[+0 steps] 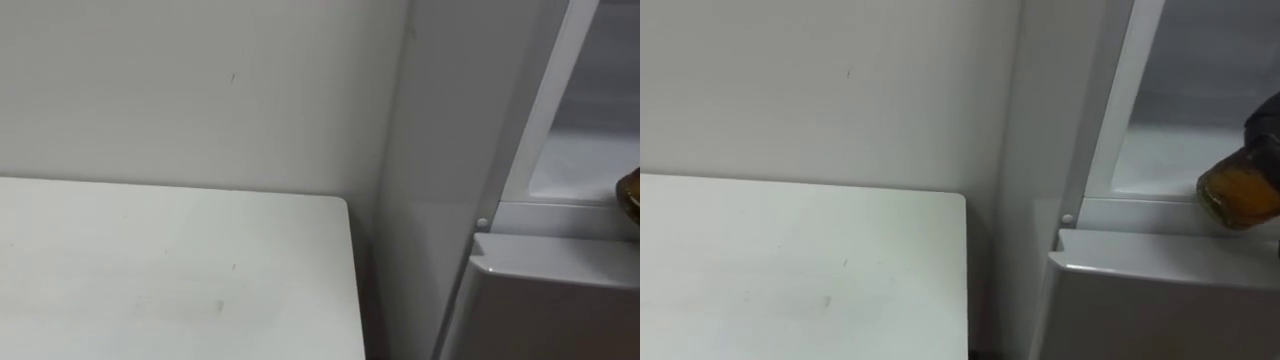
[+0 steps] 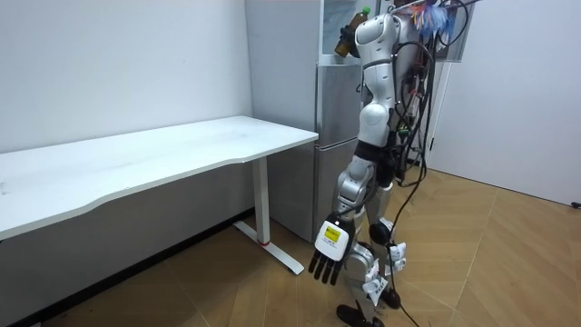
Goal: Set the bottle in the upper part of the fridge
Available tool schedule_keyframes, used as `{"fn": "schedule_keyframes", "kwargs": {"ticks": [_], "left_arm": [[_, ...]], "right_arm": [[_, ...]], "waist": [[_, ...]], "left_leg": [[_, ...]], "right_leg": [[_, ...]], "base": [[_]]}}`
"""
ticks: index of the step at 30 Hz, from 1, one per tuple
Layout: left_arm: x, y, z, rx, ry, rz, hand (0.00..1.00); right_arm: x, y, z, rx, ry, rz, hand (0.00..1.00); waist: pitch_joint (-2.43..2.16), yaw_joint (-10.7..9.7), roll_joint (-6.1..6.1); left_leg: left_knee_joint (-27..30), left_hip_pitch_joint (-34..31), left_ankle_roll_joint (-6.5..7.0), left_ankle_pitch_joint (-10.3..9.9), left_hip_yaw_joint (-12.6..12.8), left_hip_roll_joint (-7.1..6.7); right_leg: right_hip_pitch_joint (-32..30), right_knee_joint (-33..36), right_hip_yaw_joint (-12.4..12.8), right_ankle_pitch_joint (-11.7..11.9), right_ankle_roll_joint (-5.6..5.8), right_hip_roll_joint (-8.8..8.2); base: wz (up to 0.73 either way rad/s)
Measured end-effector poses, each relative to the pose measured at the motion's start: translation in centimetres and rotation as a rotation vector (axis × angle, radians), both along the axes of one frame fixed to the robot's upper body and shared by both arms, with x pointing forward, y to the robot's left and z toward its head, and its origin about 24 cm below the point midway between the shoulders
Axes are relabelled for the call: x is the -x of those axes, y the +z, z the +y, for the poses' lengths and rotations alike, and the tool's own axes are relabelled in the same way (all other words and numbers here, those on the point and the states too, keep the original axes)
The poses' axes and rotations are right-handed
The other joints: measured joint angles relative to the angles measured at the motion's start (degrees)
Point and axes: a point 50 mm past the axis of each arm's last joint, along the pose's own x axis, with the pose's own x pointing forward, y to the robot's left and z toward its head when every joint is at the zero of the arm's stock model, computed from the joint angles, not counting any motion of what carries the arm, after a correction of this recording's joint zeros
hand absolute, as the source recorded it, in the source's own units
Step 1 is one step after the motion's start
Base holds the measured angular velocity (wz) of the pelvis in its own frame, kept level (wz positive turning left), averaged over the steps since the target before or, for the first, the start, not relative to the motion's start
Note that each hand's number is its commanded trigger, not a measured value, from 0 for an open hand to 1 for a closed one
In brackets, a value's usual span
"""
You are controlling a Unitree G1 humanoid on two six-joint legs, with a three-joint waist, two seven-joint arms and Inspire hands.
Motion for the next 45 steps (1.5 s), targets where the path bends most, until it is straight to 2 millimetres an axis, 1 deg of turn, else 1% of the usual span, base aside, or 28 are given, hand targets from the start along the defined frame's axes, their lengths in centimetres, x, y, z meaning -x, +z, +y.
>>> {"fn": "schedule_keyframes", "kwargs": {"ticks": [6, 10, 14, 17, 20, 23, 24, 25, 28, 30, 32, 33, 35, 38, 41, 42, 43, 44, 45], "left_arm": [[-0.2, 0.1, 0.2, 0.013, 0.001, -0.006, 0.00], [-0.2, 0.1, 0.4, 0.011, -0.008, -0.006, 0.00], [-0.8, 0.2, 0.5, 0.008, -0.014, -0.024, 0.00], [-1.0, 0.2, 0.6, 0.004, -0.018, -0.031, 0.00], [-1.0, 0.2, 0.6, 0.003, -0.020, -0.015, 0.00], [-1.2, 0.3, 0.7, 0.004, -0.021, -0.014, 0.00], [-1.1, 0.3, 0.7, 0.007, -0.019, -0.007, 0.00], [-1.2, 0.3, 0.8, 0.009, -0.020, -0.005, 0.00], [-1.4, 0.4, 0.9, 0.011, -0.022, -0.007, 0.00], [-1.2, 0.4, 1.0, 0.011, -0.020, 0.006, 0.00], [-1.1, 0.4, 1.1, 0.009, -0.020, 0.014, 0.00], [-1.1, 0.5, 1.2, 0.008, -0.022, 0.017, 0.00], [-1.0, 0.5, 1.4, 0.006, -0.019, 0.029, 0.00], [-0.6, 0.6, 1.5, 0.009, -0.012, 0.054, 0.00], [-0.5, 0.7, 1.9, 0.001, -0.010, 0.068, 0.00], [-0.4, 0.8, 2.0, -0.002, -0.009, 0.075, 0.00], [-0.3, 0.8, 2.1, -0.003, -0.008, 0.080, 0.00], [0.0, 0.8, 2.1, -0.005, -0.005, 0.091, 0.00], [0.3, 0.8, 2.2, -0.006, 0.001, 0.105, 0.00]], "right_arm": [[-0.6, 1.7, 0.1, 0.033, 0.015, -0.029, 1.00], [-1.5, 2.8, 0.0, 0.072, 0.026, -0.033, 1.00], [-2.2, 2.3, 0.0, 0.078, 0.051, -0.002, 1.00], [-2.6, 1.8, 0.1, 0.084, 0.075, 0.026, 1.00], [-3.7, 2.0, 0.2, 0.079, 0.094, 0.028, 1.00], [-4.9, 1.9, -0.2, 0.054, 0.090, 0.047, 1.00], [-5.6, 1.8, -0.4, 0.041, 0.091, 0.067, 1.00], [-6.1, 1.6, -0.6, 0.039, 0.088, 0.088, 1.00], [-6.4, 1.6, -1.0, 0.074, 0.089, 0.118, 1.00], [-7.0, 1.5, -1.2, 0.095, 0.096, 0.145, 1.00], [-7.6, 1.3, -1.6, 0.108, 0.094, 0.183, 1.00], [-7.8, 1.0, -2.1, 0.110, 0.086, 0.209, 1.00], [-8.2, 0.6, -2.4, 0.118, 0.071, 0.240, 1.00], [-8.6, 0.3, -2.9, 0.115, 0.069, 0.279, 1.00], [-8.8, -0.1, -4.0, 0.123, 0.054, 0.331, 1.00], [-8.7, -0.3, -4.3, 0.124, 0.052, 0.344, 0.83], [-8.7, -0.4, -4.4, 0.125, 0.054, 0.349, 0.78], [-8.8, -0.6, -4.6, 0.131, 0.062, 0.362, 0.65], [-8.8, -0.9, -4.7, 0.136, 0.070, 0.375, 0.55]], "waist": [[0.00, -0.08, 0.03], [0.18, 0.50, -0.37], [0.08, 1.34, -0.90], [0.00, 1.63, -1.12], [-0.10, 1.62, -1.26], [-0.11, 1.63, -1.48], [-0.11, 1.69, -1.54], [-0.10, 2.16, -1.57], [-0.10, 3.30, -1.62], [0.00, 3.66, -1.75], [-0.01, 3.98, -1.90], [-0.02, 3.93, -1.94], [-0.17, 4.08, -2.13], [-0.29, 4.23, -2.30], [-0.44, 4.49, -2.53], [-0.52, 4.61, -2.65], [-0.54, 4.70, -2.68], [-0.57, 4.84, -2.72], [-0.56, 4.92, -2.74]], "left_leg": [[0.24, -0.40, -0.03, 0.00, -0.38, 0.09], [0.28, -0.42, -0.05, 0.01, -0.45, 0.10], [0.28, -0.51, -0.05, 0.01, -0.66, 0.10], [0.33, -0.70, -0.05, 0.01, -1.28, 0.04], [1.06, -1.38, -0.05, 0.01, -1.45, 0.05], [1.55, -1.50, -0.05, 0.01, -1.71, 0.05], [1.70, -1.45, -0.05, 0.01, -1.71, 0.06], [1.73, -1.45, -0.05, 0.01, -1.67, 0.09], [1.82, -1.44, -0.06, 0.01, -1.72, 0.15], [1.94, -1.44, -0.09, -0.01, -1.79, 0.20], [1.95, -1.42, -0.19, -0.08, -2.15, 0.20], [1.98, -1.43, -0.22, -0.13, -2.87, 0.13], [2.16, -1.45, -0.24, -0.13, -3.40, 0.11], [2.55, -1.46, -0.30, -0.10, -4.20, 0.10], [3.30, -1.47, -0.46, -0.20, -4.71, 0.21], [3.34, -1.43, -0.47, -0.19, -4.88, 0.21], [3.34, -1.38, -0.48, -0.19, -4.89, 0.21], [3.34, -1.26, -0.48, -0.18, -4.89, 0.21], [3.34, -0.94, -0.48, -0.18, -4.88, 0.21]], "right_leg": [[-0.04, -0.03, -0.65, 0.02, -0.03, 0.06], [-0.02, -0.05, -0.85, 0.02, -0.03, 0.06], [-0.02, -0.07, -1.07, 0.02, -0.03, 0.05], [0.05, -0.07, -1.92, 0.02, -0.03, -0.02], [-0.06, -0.13, -2.37, 0.02, -0.03, -0.07], [-0.03, -0.19, -2.29, 0.02, -0.03, -0.07], [0.08, -0.19, -2.25, 0.02, -0.03, -0.07], [0.06, -0.19, -2.29, 0.02, -0.03, -0.06], [0.19, -0.19, -2.30, 0.04, -0.07, 0.00], [0.37, -0.19, -2.40, 0.11, -0.18, 0.03], [0.78, -0.22, -2.94, 0.19, -0.29, 0.02], [1.15, -0.20, -3.85, 0.21, -0.30, -0.06], [1.41, -0.16, -4.06, 0.21, -0.30, -0.04], [1.89, -0.13, -5.64, 0.27, -0.40, -0.12], [2.42, -0.13, -6.39, 0.27, -0.40, -0.07], [2.56, -0.16, -6.78, 0.28, -0.42, -0.06], [2.64, -0.18, -6.81, 0.29, -0.43, -0.06], [2.80, -0.22, -6.86, 0.30, -0.44, -0.05], [3.10, -0.28, -6.87, 0.31, -0.46, -0.04]], "base": [[0.04], [0.01], [0.02], [0.11], [0.08], [0.09], [0.00], [0.00], [0.00], [0.00], [0.09], [0.20], [0.17], [0.14], [0.12], [0.06], [0.05], [0.00], [0.00]]}}
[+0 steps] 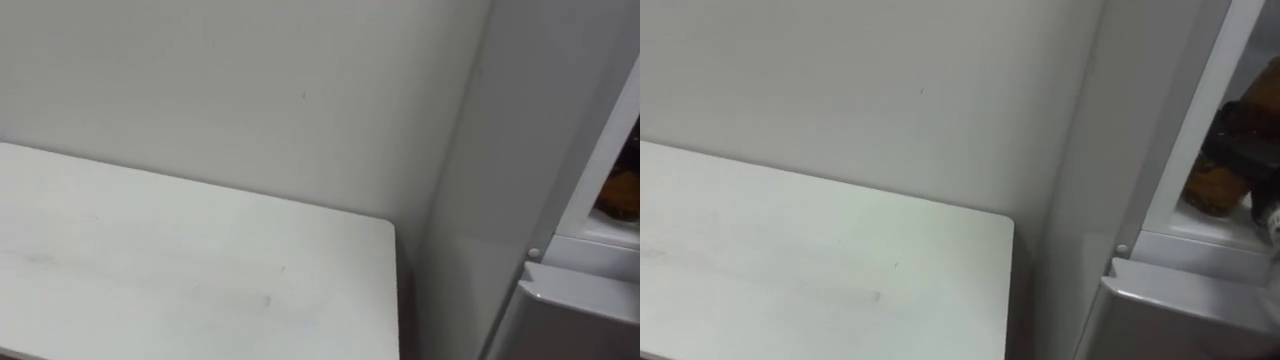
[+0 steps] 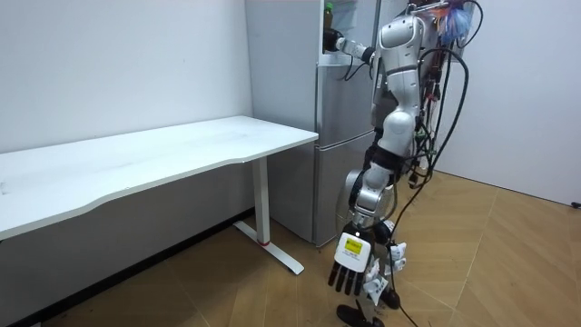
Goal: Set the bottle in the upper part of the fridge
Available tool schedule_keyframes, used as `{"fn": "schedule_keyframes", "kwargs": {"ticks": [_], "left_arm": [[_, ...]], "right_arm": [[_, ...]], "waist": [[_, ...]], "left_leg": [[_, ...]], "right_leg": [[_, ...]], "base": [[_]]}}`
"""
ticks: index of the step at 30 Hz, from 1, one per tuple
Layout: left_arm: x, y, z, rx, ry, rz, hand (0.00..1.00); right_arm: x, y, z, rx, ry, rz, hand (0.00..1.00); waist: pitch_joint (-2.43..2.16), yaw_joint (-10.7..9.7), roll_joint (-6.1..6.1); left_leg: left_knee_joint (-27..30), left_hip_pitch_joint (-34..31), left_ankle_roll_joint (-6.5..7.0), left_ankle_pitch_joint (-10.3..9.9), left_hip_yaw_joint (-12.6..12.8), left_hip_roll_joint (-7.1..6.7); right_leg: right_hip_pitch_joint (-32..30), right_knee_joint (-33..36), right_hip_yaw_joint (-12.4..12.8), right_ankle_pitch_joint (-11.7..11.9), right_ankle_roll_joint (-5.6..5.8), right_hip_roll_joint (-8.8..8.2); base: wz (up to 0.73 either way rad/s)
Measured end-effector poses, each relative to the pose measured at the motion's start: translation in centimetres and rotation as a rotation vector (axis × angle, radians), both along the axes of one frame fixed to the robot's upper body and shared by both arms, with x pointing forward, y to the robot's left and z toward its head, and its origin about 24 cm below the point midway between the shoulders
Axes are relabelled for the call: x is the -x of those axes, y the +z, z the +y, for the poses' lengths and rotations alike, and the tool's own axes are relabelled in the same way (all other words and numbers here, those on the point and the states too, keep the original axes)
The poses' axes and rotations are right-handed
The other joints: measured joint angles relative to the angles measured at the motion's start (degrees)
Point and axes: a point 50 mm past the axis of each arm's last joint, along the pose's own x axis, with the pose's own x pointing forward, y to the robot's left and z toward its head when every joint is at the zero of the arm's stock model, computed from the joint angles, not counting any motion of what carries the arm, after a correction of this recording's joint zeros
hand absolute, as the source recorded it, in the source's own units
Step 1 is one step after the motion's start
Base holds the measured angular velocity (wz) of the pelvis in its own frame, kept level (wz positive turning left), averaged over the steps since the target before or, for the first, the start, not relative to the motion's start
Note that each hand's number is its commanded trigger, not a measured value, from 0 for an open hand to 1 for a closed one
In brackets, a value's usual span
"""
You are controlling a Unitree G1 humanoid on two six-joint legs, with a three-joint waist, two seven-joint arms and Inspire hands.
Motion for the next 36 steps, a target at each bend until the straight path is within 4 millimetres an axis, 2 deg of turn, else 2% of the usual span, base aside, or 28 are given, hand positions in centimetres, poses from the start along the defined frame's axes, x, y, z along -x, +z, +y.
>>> {"fn": "schedule_keyframes", "kwargs": {"ticks": [3, 5, 10, 13, 18, 22, 28, 36], "left_arm": [[0.4, 0.0, 0.0, 0.002, 0.022, 0.018, 0.00], [0.4, 0.0, 0.0, 0.004, 0.029, 0.018, 0.00], [0.4, 0.1, 0.0, 0.002, 0.035, 0.016, 0.00], [0.6, 0.1, 0.0, 0.004, 0.040, 0.027, 0.00], [0.6, 0.1, -0.1, 0.014, 0.083, 0.015, 0.00], [0.8, 0.1, -0.1, 0.013, 0.088, 0.018, 0.00], [1.0, 0.1, -0.1, 0.014, 0.090, 0.022, 0.00], [0.8, 0.1, 0.1, 0.013, 0.106, 0.011, 0.00]], "right_arm": [[-0.1, -0.5, -0.7, -0.005, 0.005, 0.035, 0.32], [-0.1, -0.6, -1.2, -0.009, 0.006, 0.047, 0.00], [-0.1, -1.3, -1.7, -0.019, 0.015, 0.079, 0.00], [-0.1, -1.9, -2.1, 0.084, 0.029, 0.180, 0.00], [-0.3, -2.1, -2.4, 0.153, 0.042, 0.247, 0.00], [-0.2, -2.2, -2.7, 0.227, 0.045, 0.306, 0.00], [0.0, -2.6, -3.0, 0.246, 0.042, 0.354, 0.00], [0.1, -2.9, -3.2, 0.243, 0.042, 0.367, 0.00]], "waist": [[0.03, 0.19, -0.16], [0.02, 0.64, -0.22], [0.02, 1.11, -0.27], [0.04, 1.33, -0.31], [0.06, 1.45, -0.33], [0.03, 2.38, -0.56], [-0.05, 2.88, -1.34], [-0.01, 2.97, -1.32]], "left_leg": [[-0.04, 0.82, 0.00, -0.01, -0.19, -0.05], [0.00, 0.85, -0.03, 0.00, -0.22, -0.03], [0.23, 0.86, -0.13, 0.07, -0.55, -0.02], [0.34, 0.75, -0.13, 0.06, -0.58, -0.02], [0.47, 0.67, -0.14, 0.05, -0.65, -0.01], [0.47, 0.77, -0.13, 0.06, -0.48, 0.01], [0.51, 0.76, -0.14, 0.06, -0.52, 0.04], [0.47, 1.26, -0.17, 0.03, -0.72, 0.04]], "right_leg": [[1.08, -0.84, 0.05, 0.14, -0.12, 0.13], [1.09, -0.97, 0.07, 0.26, -0.26, 0.20], [1.20, -0.91, -0.15, 0.32, -0.34, 0.23], [1.13, -0.87, -0.27, 0.32, -0.35, 0.21], [1.08, -0.85, -0.26, 0.35, -0.39, 0.22], [1.09, -0.82, -0.15, 0.36, -0.41, 0.23], [1.15, -0.83, -0.20, 0.37, -0.42, 0.26], [1.73, -0.90, -0.32, 0.37, -0.41, 0.28]], "base": [[0.01], [0.00], [0.02], [0.00], [0.00], [-0.01], [0.00], [0.00]]}}
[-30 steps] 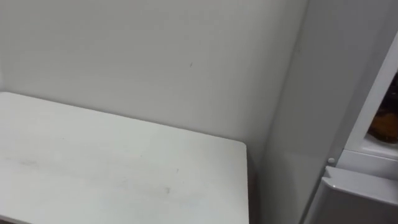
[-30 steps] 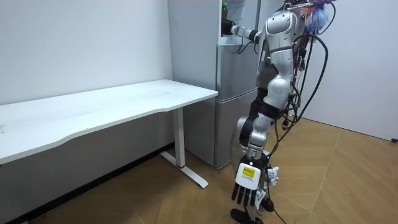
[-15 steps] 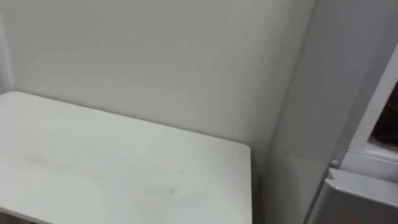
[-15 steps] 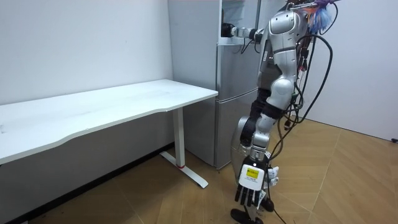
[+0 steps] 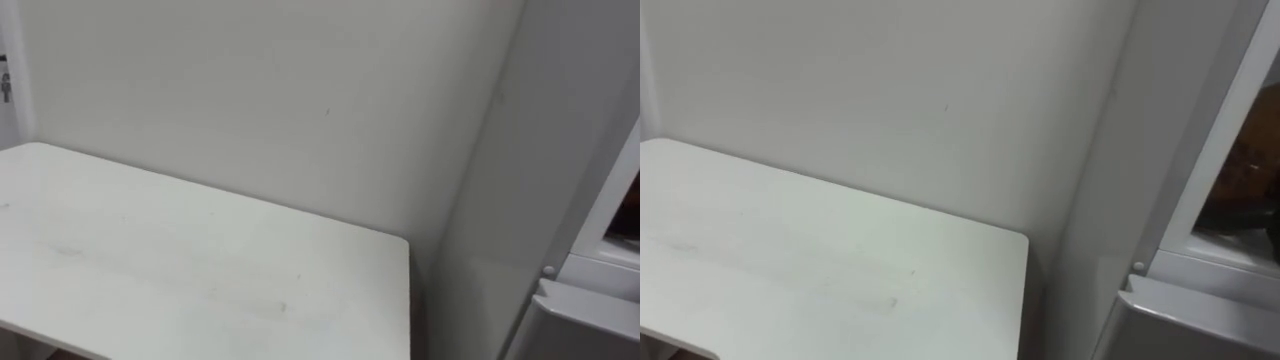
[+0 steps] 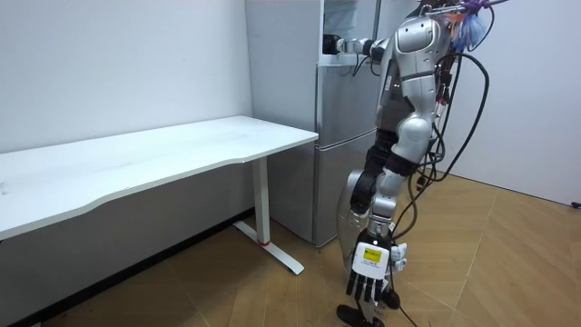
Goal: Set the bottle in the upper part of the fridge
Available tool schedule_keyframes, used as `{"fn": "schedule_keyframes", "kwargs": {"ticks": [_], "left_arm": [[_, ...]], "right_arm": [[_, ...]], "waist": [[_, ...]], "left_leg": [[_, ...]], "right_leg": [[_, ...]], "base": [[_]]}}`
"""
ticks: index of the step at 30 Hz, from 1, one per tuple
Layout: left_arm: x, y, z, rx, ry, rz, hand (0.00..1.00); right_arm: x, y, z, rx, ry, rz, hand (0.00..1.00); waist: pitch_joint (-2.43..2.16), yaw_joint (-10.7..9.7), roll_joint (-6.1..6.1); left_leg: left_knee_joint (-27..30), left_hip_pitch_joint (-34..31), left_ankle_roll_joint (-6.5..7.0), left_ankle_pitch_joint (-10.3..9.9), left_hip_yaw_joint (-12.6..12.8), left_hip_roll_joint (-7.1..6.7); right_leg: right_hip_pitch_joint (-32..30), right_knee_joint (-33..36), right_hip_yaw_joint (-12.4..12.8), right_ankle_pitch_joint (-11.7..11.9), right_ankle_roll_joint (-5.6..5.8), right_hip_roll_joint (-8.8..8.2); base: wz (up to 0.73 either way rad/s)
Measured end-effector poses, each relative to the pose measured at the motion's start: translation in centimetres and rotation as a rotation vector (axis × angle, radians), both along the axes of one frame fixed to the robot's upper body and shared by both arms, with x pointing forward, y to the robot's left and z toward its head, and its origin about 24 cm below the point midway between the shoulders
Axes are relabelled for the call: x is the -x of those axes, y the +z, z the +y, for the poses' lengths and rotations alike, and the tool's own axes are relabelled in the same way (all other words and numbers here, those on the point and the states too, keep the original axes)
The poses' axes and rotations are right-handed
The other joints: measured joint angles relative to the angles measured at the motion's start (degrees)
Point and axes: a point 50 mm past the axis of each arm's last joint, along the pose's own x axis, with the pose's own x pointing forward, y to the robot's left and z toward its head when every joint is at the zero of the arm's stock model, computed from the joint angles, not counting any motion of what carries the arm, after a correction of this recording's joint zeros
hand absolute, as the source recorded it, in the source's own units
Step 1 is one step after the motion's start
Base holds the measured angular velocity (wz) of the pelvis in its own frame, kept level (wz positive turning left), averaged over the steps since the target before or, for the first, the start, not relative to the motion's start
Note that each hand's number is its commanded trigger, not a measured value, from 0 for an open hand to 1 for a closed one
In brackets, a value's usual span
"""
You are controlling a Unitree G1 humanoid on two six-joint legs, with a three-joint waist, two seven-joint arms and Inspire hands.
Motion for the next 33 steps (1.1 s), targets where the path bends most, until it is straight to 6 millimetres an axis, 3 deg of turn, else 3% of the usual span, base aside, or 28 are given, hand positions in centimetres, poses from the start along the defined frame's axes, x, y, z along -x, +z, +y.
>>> {"fn": "schedule_keyframes", "kwargs": {"ticks": [18, 33], "left_arm": [[-0.1, 0.3, 0.9, -0.021, 0.005, -0.004, 0.00], [-0.9, 0.4, 1.2, -0.034, -0.048, -0.043, 0.00]], "right_arm": [[0.2, -0.2, -0.1, 0.010, 0.021, 0.020, 0.00], [0.7, 0.1, -0.1, -0.051, -0.015, -0.094, 0.00]], "waist": [[0.07, 0.21, -0.16], [0.17, -0.26, 0.04]], "left_leg": [[-0.10, 0.30, -0.09, -0.04, -0.25, 0.04], [0.02, 0.22, -0.18, -0.10, -0.27, 0.10]], "right_leg": [[0.25, 0.02, -0.74, 0.00, 0.00, 0.00], [1.22, -0.97, -1.06, 0.14, -0.05, 0.24]], "base": [[0.00], [0.00]]}}
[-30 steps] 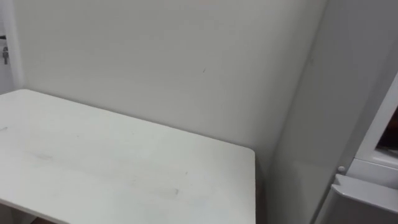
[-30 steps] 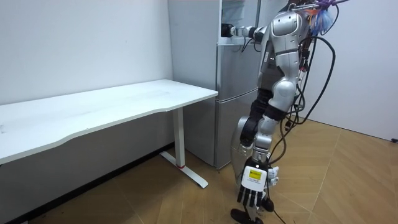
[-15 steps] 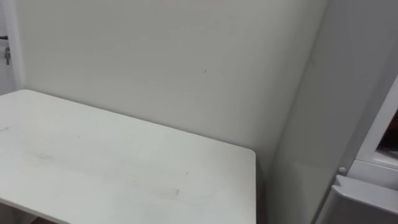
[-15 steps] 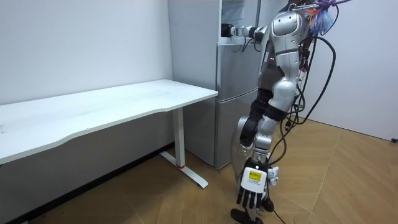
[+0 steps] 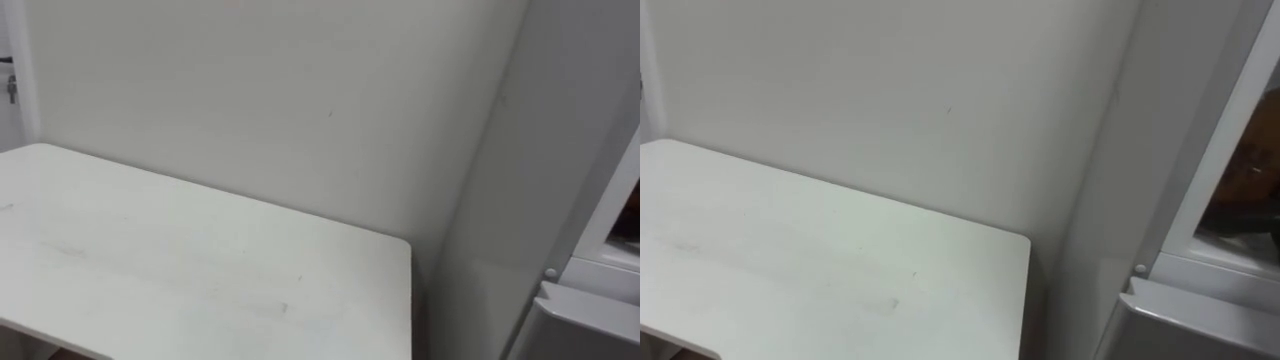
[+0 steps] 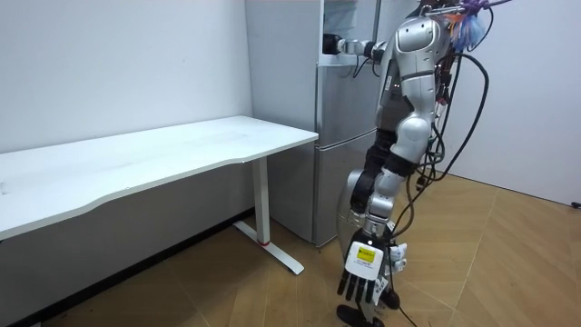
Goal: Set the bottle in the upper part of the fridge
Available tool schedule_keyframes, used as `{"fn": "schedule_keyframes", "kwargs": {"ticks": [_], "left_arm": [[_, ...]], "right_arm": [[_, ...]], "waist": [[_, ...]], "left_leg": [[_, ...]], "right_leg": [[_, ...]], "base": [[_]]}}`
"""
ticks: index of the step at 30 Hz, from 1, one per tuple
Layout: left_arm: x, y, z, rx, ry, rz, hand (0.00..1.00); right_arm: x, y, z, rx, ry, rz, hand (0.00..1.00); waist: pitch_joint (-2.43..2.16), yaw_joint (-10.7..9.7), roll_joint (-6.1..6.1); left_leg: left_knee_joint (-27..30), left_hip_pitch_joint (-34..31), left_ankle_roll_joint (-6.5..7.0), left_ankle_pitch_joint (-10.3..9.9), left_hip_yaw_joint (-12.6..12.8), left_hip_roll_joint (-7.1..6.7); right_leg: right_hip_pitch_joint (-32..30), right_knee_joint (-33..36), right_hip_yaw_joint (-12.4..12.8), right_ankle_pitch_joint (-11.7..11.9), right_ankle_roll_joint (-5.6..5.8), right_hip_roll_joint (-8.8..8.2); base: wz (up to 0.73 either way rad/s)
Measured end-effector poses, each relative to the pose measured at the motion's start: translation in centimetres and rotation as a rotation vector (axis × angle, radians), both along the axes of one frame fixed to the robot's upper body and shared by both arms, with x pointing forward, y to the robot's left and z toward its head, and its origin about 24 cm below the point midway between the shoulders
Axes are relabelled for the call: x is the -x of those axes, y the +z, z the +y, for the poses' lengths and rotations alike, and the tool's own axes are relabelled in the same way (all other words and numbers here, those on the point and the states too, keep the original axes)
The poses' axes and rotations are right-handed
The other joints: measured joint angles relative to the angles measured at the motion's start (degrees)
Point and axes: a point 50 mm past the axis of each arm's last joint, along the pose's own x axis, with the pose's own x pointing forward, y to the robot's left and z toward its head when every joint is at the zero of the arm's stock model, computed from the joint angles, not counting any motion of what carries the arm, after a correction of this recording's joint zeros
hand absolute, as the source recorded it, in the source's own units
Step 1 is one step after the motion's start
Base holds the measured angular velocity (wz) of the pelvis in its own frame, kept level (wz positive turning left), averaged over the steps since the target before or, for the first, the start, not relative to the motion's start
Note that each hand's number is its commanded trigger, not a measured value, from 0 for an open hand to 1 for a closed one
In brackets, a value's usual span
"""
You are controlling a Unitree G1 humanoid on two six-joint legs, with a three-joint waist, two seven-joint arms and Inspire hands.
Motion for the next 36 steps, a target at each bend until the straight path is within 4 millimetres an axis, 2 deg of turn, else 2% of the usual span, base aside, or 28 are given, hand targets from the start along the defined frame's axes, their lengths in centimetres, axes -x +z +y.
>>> {"fn": "schedule_keyframes", "kwargs": {"ticks": [6, 13, 20, 22, 25, 27, 30, 36], "left_arm": [[-0.2, 0.0, 0.0, -0.004, -0.002, -0.005, 0.00], [-0.2, 0.0, 0.0, -0.007, -0.002, -0.008, 0.00], [-0.7, 0.1, 0.1, -0.023, -0.013, -0.023, 0.00], [-0.8, 0.0, 0.0, -0.025, -0.014, -0.028, 0.00], [-0.9, 0.0, -0.1, -0.026, -0.013, -0.030, 0.00], [-0.8, -0.2, -0.5, -0.023, -0.010, -0.027, 0.00], [-1.0, -0.2, -0.7, -0.031, -0.017, -0.030, 0.00], [-0.6, -0.2, -0.9, -0.044, -0.017, -0.029, 0.00]], "right_arm": [[0.5, 0.2, 0.4, -0.002, 0.014, -0.054, 0.00], [1.8, 1.1, 1.9, 0.020, 0.054, -0.152, 0.00], [2.5, 1.2, 2.4, 0.027, 0.043, -0.194, 0.00], [2.9, 1.5, 3.0, 0.065, 0.031, -0.214, 0.00], [3.6, 1.8, 3.9, 0.109, 0.032, -0.242, 0.00], [4.1, 2.0, 4.8, 0.139, 0.035, -0.268, 0.00], [4.5, 2.2, 5.9, 0.159, 0.039, -0.300, 0.00], [5.2, 1.7, 7.2, 0.140, 0.044, -0.321, 0.00]], "waist": [[-0.03, -0.16, 0.55], [-0.21, -0.64, 0.90], [-0.18, -1.57, 0.93], [-0.18, -1.62, 1.14], [-0.07, -1.66, 1.58], [-0.22, -1.93, 2.55], [-0.34, -2.17, 3.35], [-0.27, -3.17, 3.43]], "left_leg": [[-0.31, 0.20, -0.07, -0.06, 0.17, 0.06], [-1.35, 0.33, -0.11, -0.02, 1.52, 0.36], [-1.76, 0.73, -0.18, -0.07, 1.63, 0.43], [-1.81, 0.59, -0.21, -0.10, 2.27, 0.49], [-1.80, -0.01, -0.23, -0.11, 2.71, 0.55], [-2.07, 0.13, -0.23, -0.11, 2.82, 0.56], [-2.64, 0.13, -0.23, -0.10, 3.64, 0.68], [-2.72, 0.11, -0.25, -0.11, 4.51, 0.84]], "right_leg": [[-0.28, -0.05, 0.33, 0.00, 0.00, 0.02], [-1.01, 0.00, 2.96, 0.00, 0.00, 0.37], [-1.11, -0.02, 3.25, 0.00, 0.00, 0.46], [-1.58, 0.01, 4.31, 0.00, 0.00, 0.55], [-2.11, 0.01, 4.52, 0.00, 0.00, 0.56], [-2.31, 0.09, 4.60, 0.00, 0.00, 0.50], [-2.76, 0.18, 5.33, 0.00, 0.01, 0.53], [-3.21, 0.34, 5.94, -0.01, 0.00, 0.62]], "base": [[-0.01], [-0.10], [-0.01], [-0.07], [-0.09], [-0.08], [-0.14], [-0.07]]}}
